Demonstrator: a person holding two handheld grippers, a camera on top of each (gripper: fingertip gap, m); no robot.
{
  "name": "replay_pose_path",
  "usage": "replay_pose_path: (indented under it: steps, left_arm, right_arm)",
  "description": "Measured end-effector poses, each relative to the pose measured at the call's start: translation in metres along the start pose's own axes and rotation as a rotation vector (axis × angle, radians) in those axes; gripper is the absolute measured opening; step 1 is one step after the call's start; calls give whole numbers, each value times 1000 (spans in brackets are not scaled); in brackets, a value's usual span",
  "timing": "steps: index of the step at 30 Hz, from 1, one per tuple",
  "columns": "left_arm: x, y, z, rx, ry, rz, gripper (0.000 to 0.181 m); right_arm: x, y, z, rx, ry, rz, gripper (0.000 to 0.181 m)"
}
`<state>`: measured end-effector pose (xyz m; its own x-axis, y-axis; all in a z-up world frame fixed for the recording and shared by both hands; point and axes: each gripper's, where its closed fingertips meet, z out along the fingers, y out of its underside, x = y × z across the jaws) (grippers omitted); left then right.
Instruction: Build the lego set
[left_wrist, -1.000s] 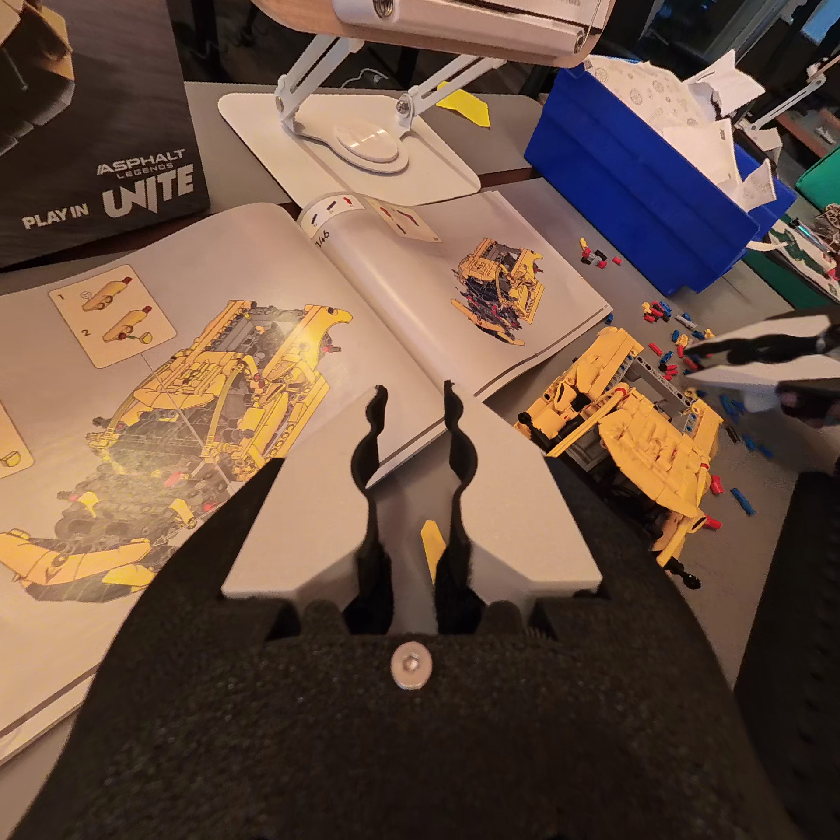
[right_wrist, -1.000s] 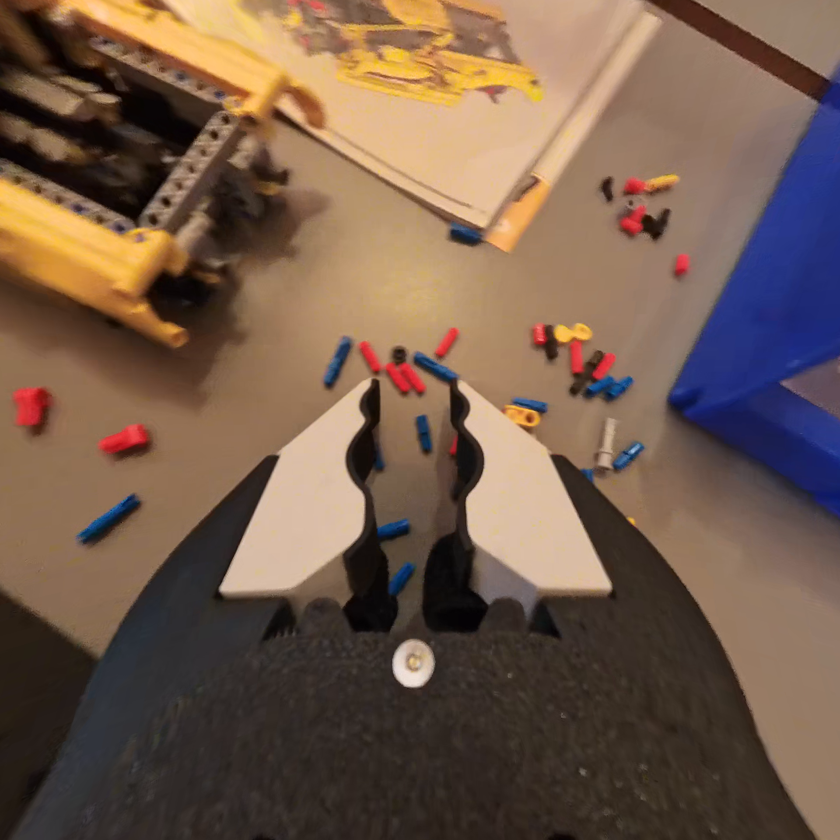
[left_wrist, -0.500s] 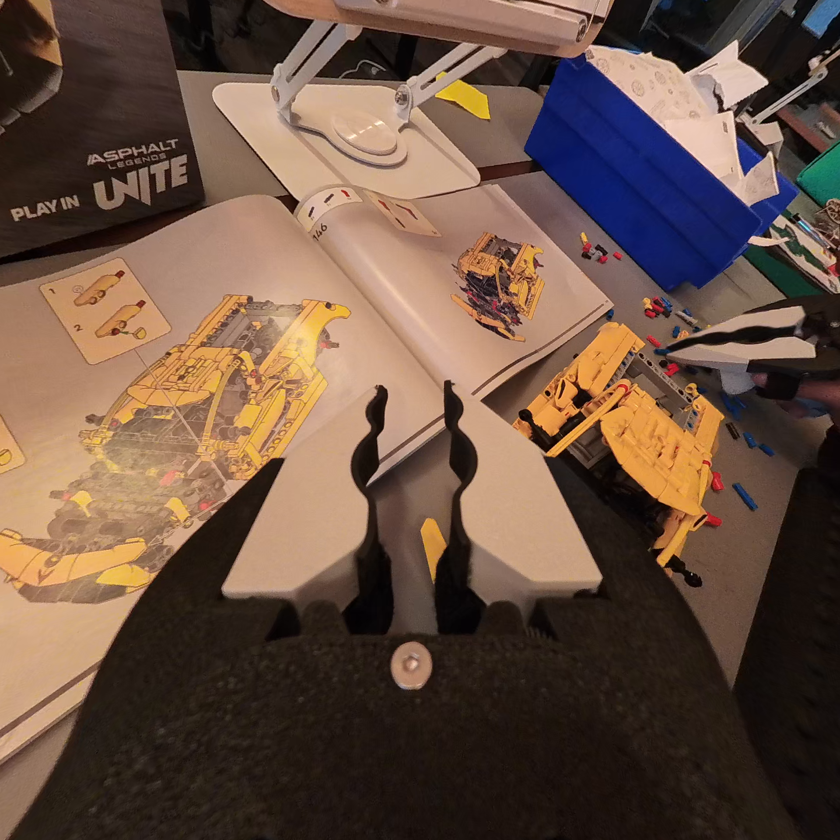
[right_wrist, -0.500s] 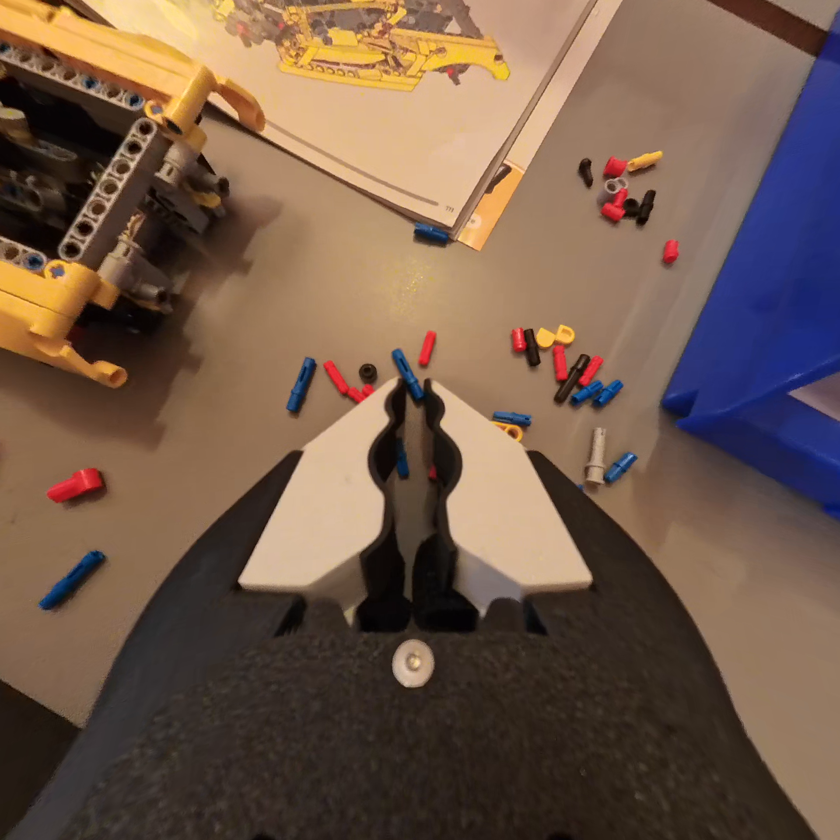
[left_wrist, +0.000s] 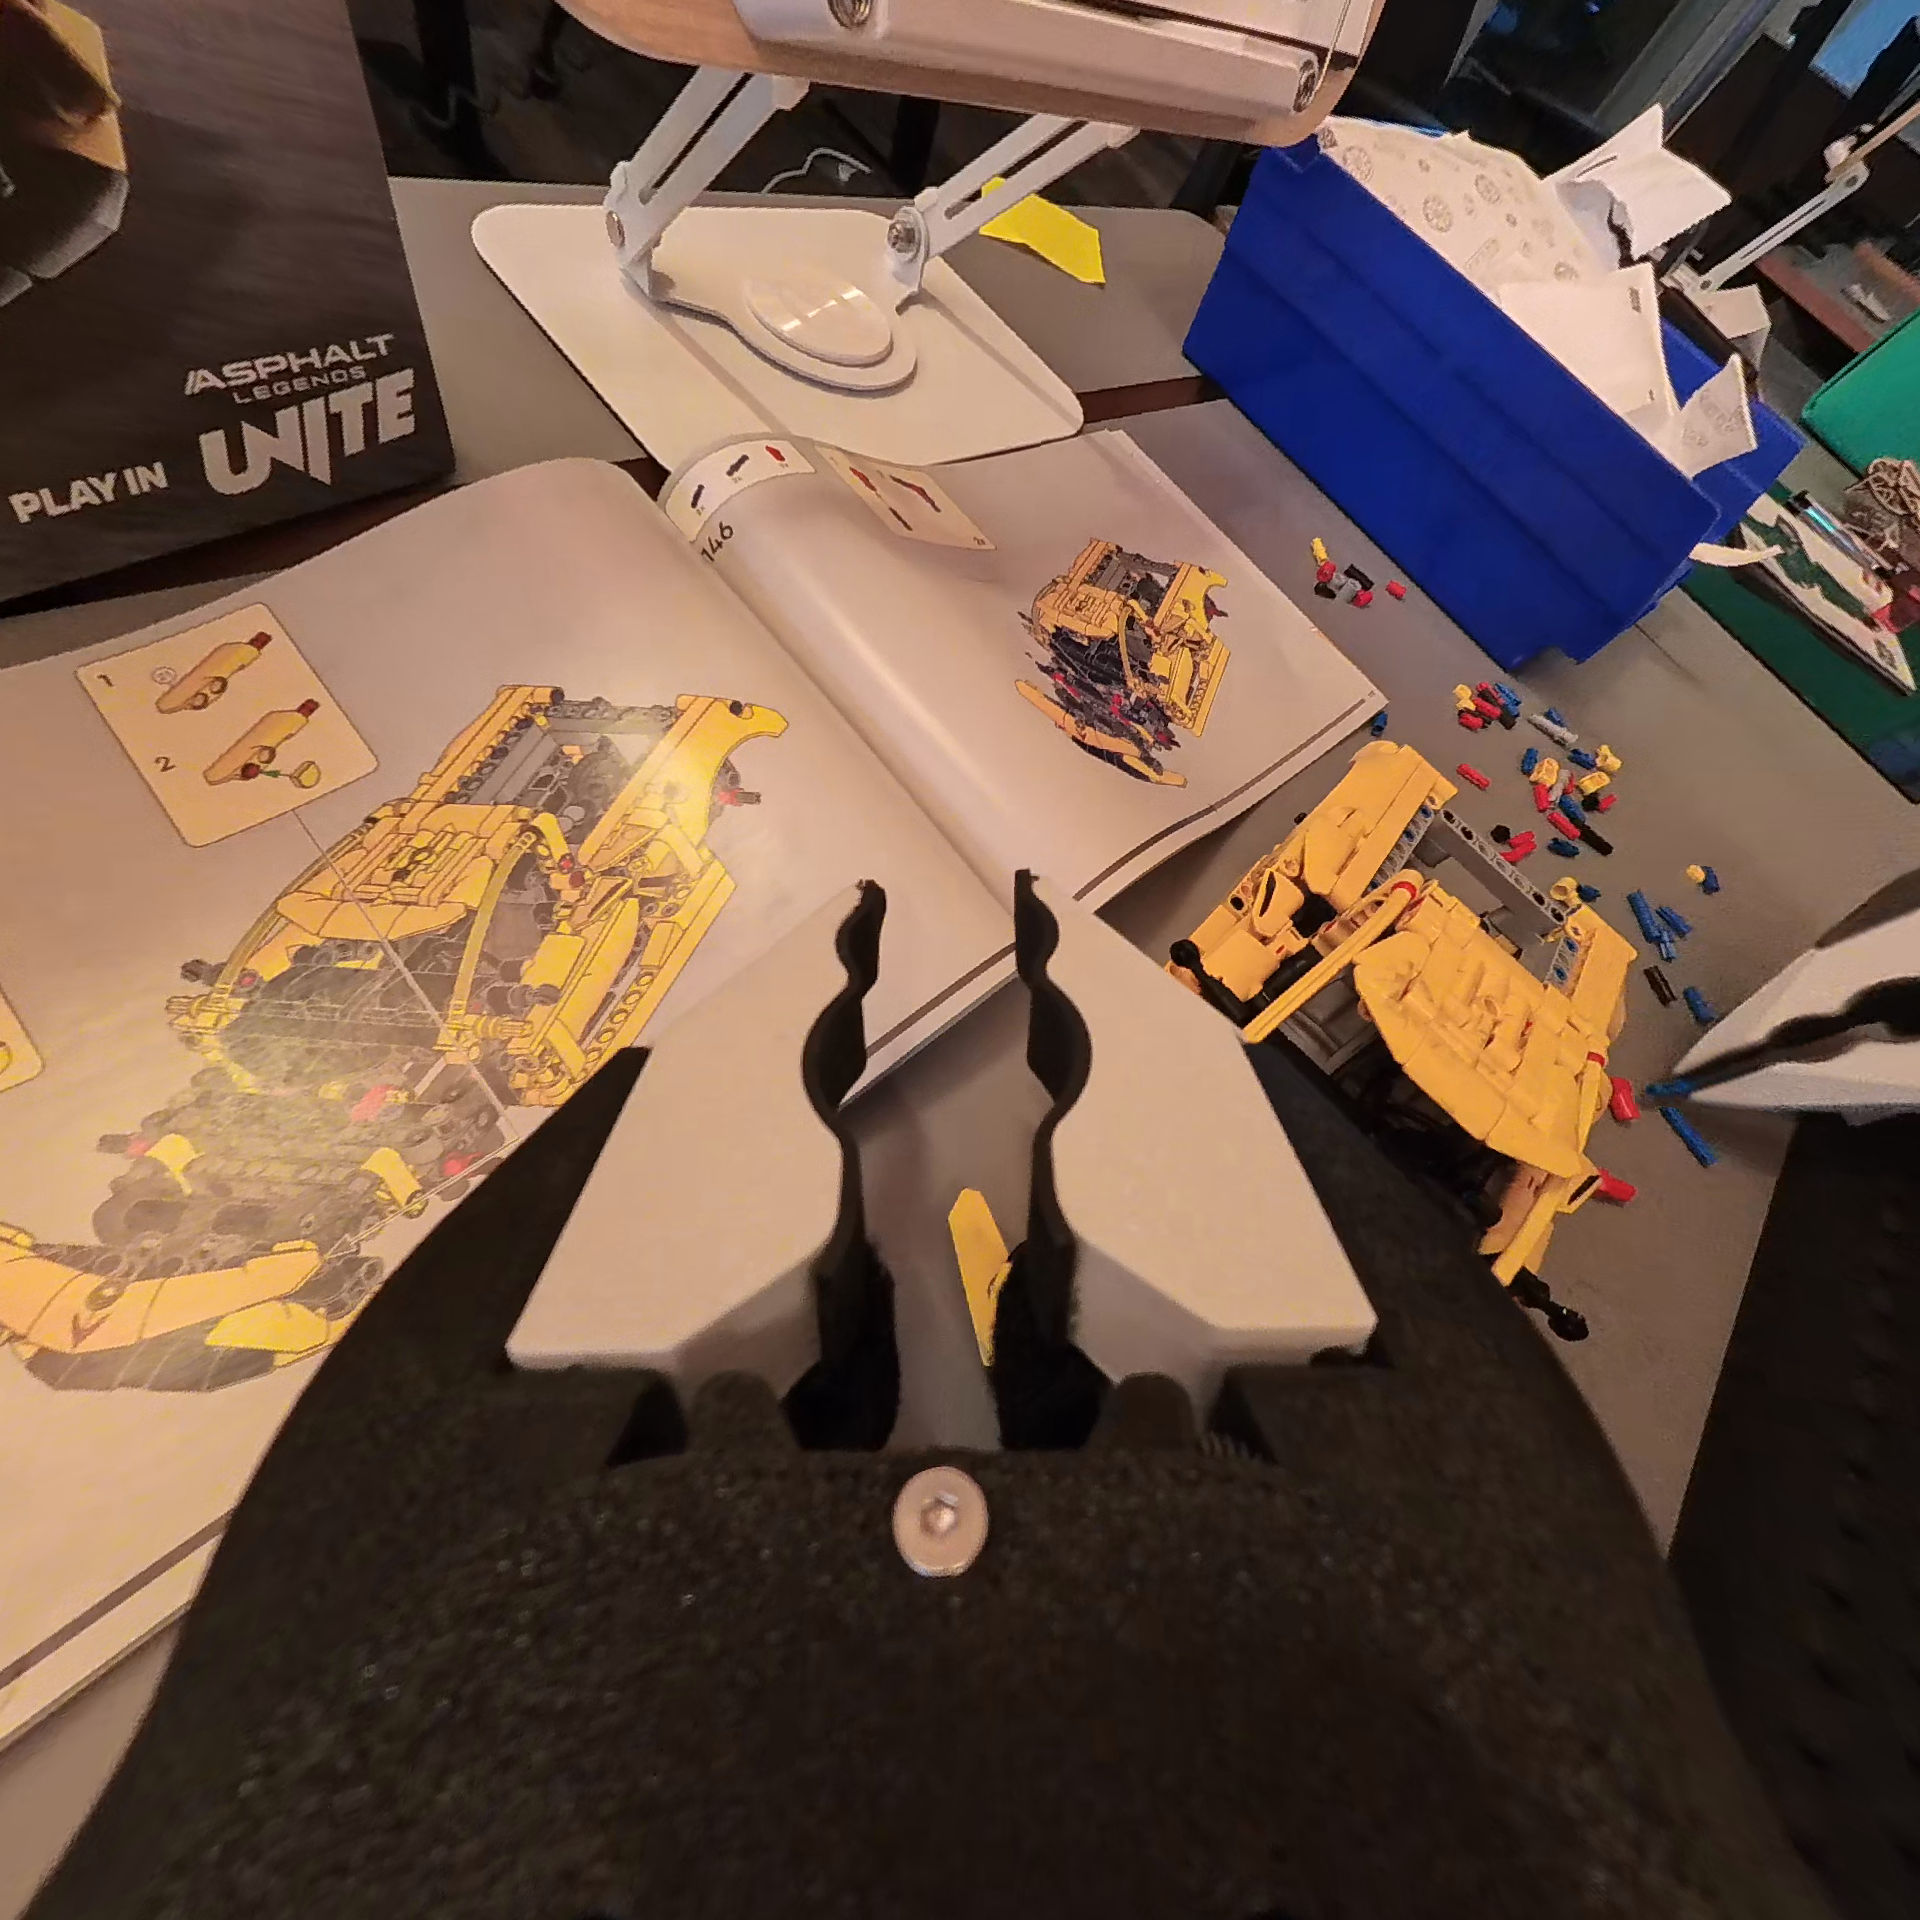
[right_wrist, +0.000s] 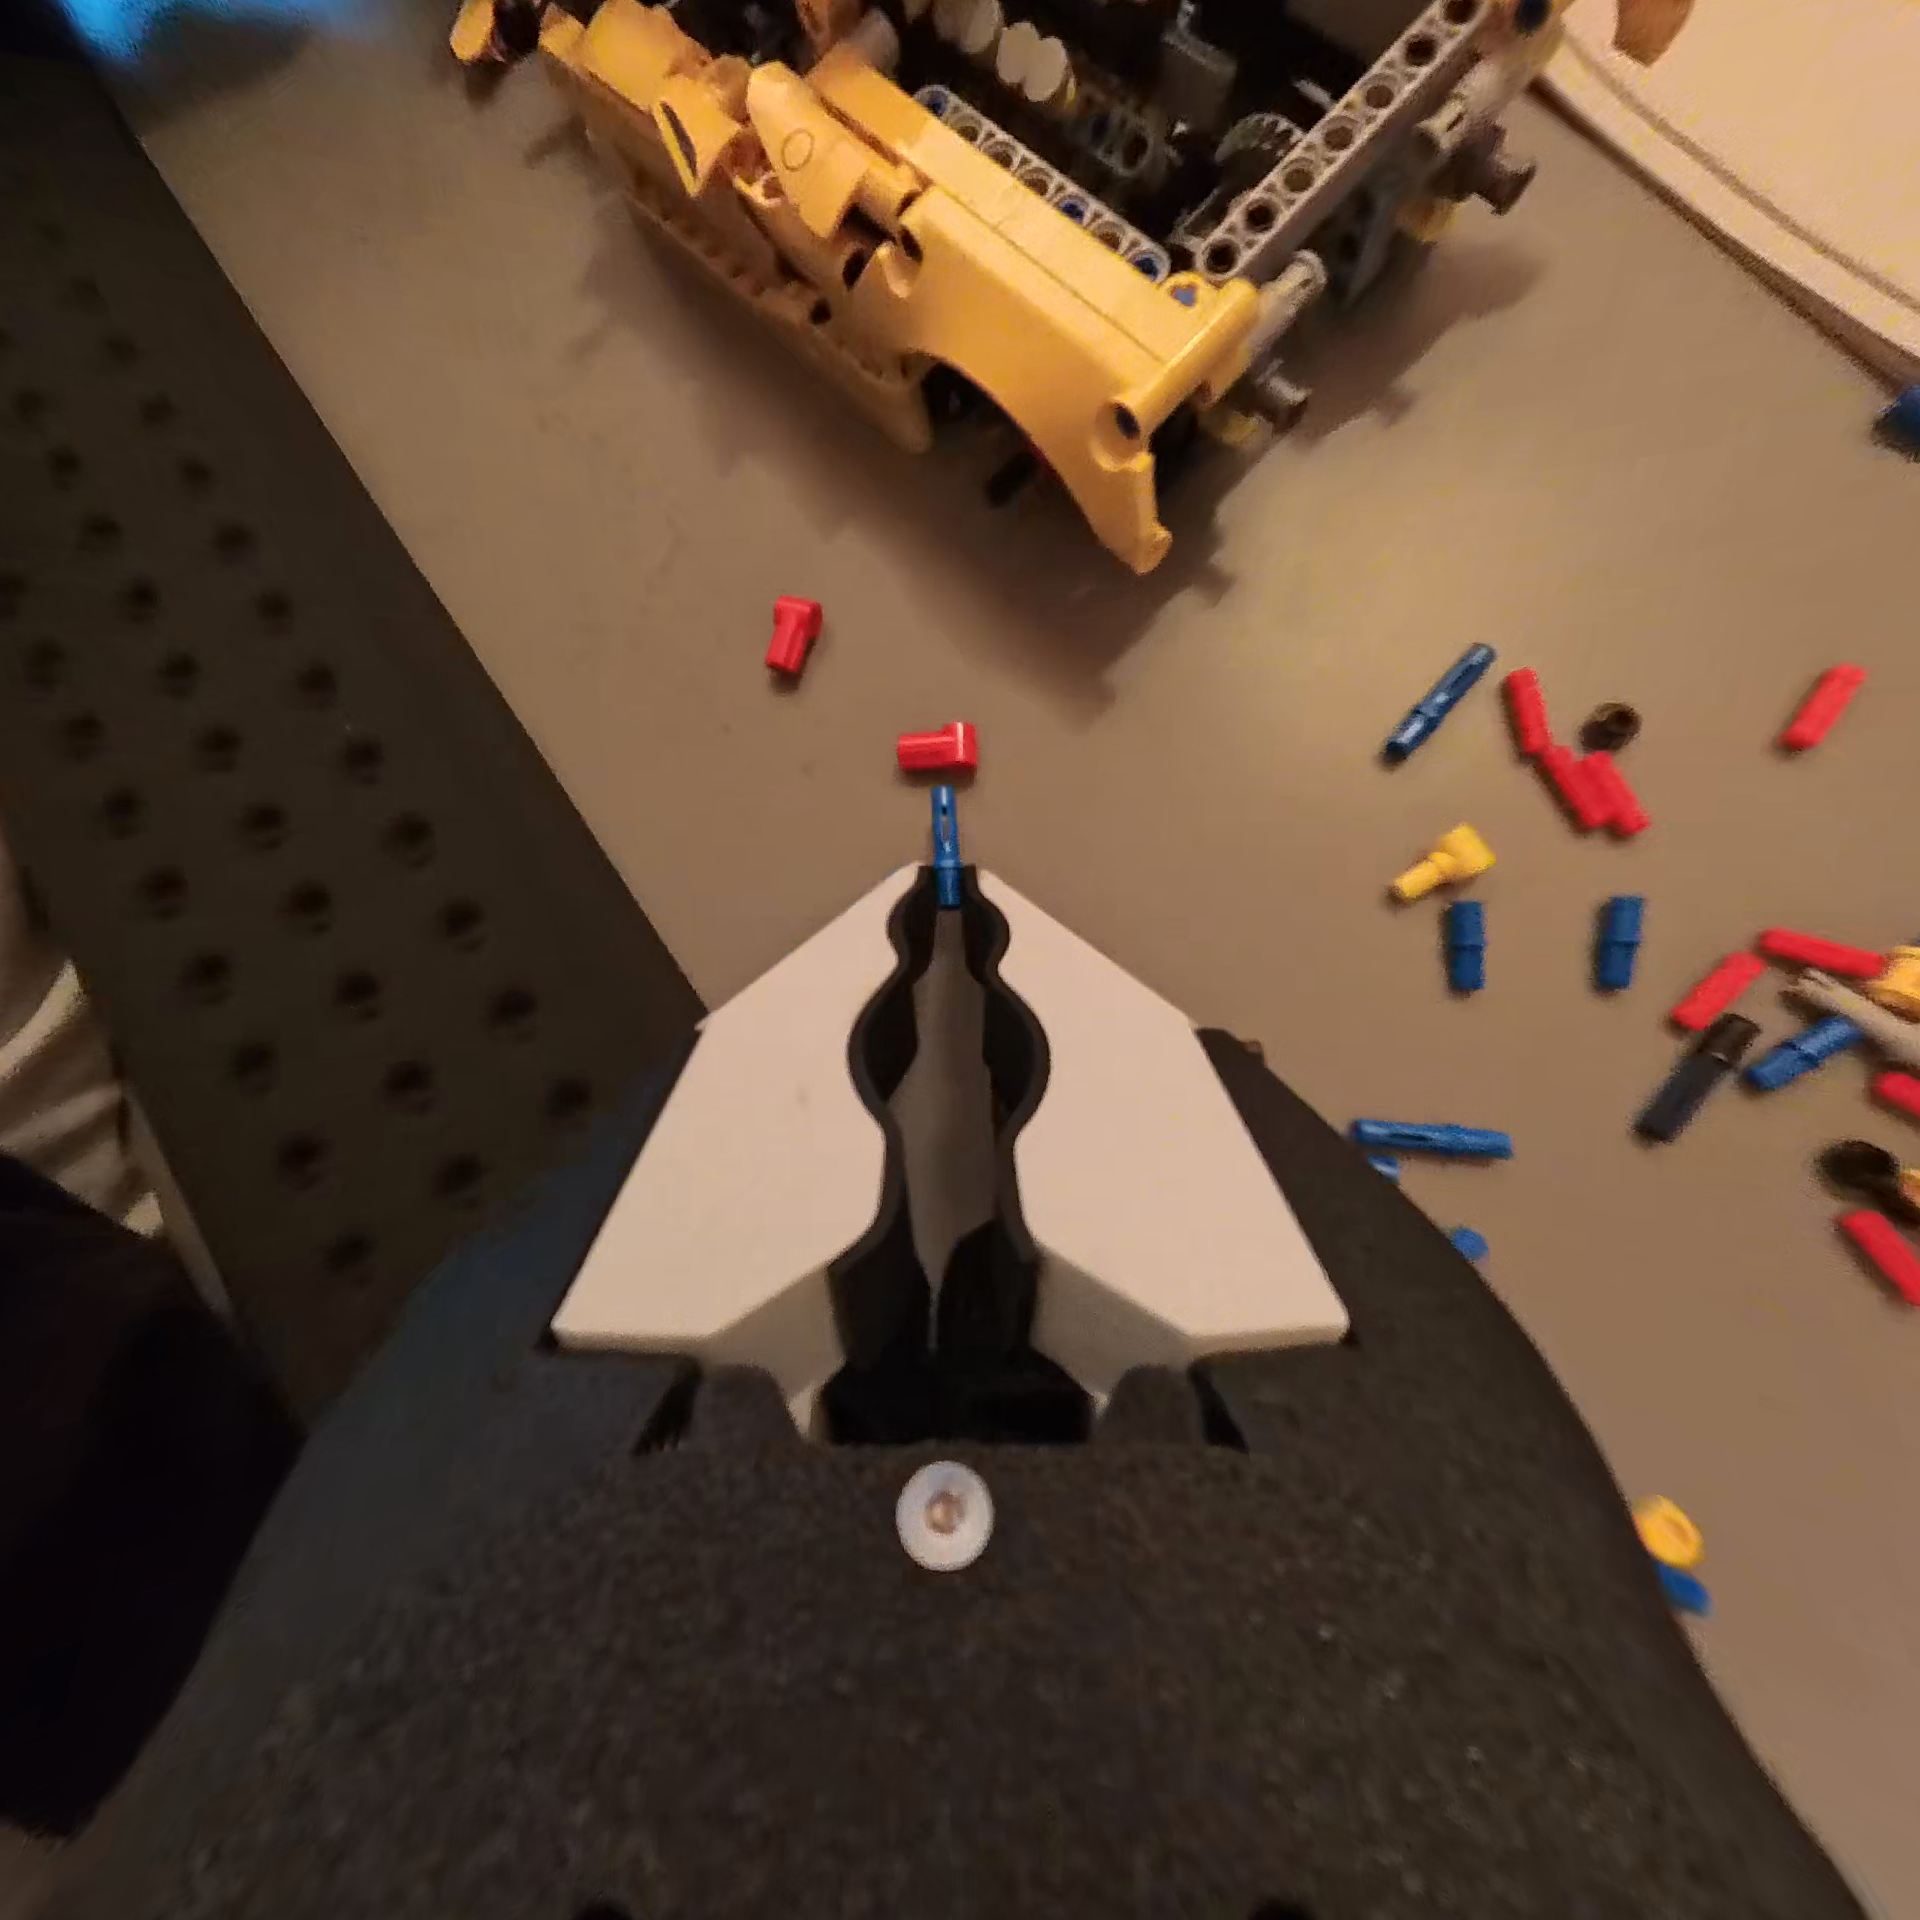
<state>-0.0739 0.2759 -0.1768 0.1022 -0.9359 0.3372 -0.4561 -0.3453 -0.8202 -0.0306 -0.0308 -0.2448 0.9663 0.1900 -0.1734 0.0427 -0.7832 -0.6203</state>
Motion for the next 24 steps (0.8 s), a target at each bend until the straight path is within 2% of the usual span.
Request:
replay_pose_path:
  steps: [3, 4, 6, 9, 12, 14, 17, 19, 20, 21, 24]
  left_arm:
    - [1, -1, 0, 1, 2, 1, 25]
    - [1, 0, 0, 1, 2, 1, 25]
    - [1, -1, 0, 1, 3, 1, 25]
    - [2, -1, 0, 3, 8, -2, 25]
    - [4, 0, 1, 1, 15, -2, 25]
    - [6, 0, 2, -4, 17, 2, 25]
    - [7, 0, 1, -1, 17, 8, 25]
    - [7, -2, 0, 4, 14, 9, 25]
    - [7, -2, 0, 6, 13, 9, 25]
    - [7, -3, -1, 7, 12, 9, 25]
    - [8, -3, -1, 9, 16, 7, 25]
  right_arm:
    - [-2, 2, 6, -16, 21, -17, 4]
    - [0, 3, 3, -25, 44, -22, 10]
    - [6, 8, -16, -9, 88, -3, 14]
    - [23, 39, -51, -20, 186, 109, 14]
    - [29, 56, -63, -1, 238, 215, 17]
    - [27, 52, -58, 19, 250, 214, 17]
    - [30, 55, -45, -30, 269, 189, 17]
    - [32, 55, -43, -45, 279, 176, 4]
    - [32, 55, -44, -59, 280, 173, 4]
    - [29, 51, -43, -62, 264, 167, 4]
    - [-5, 4, -27, 59, 116, 77, 4]
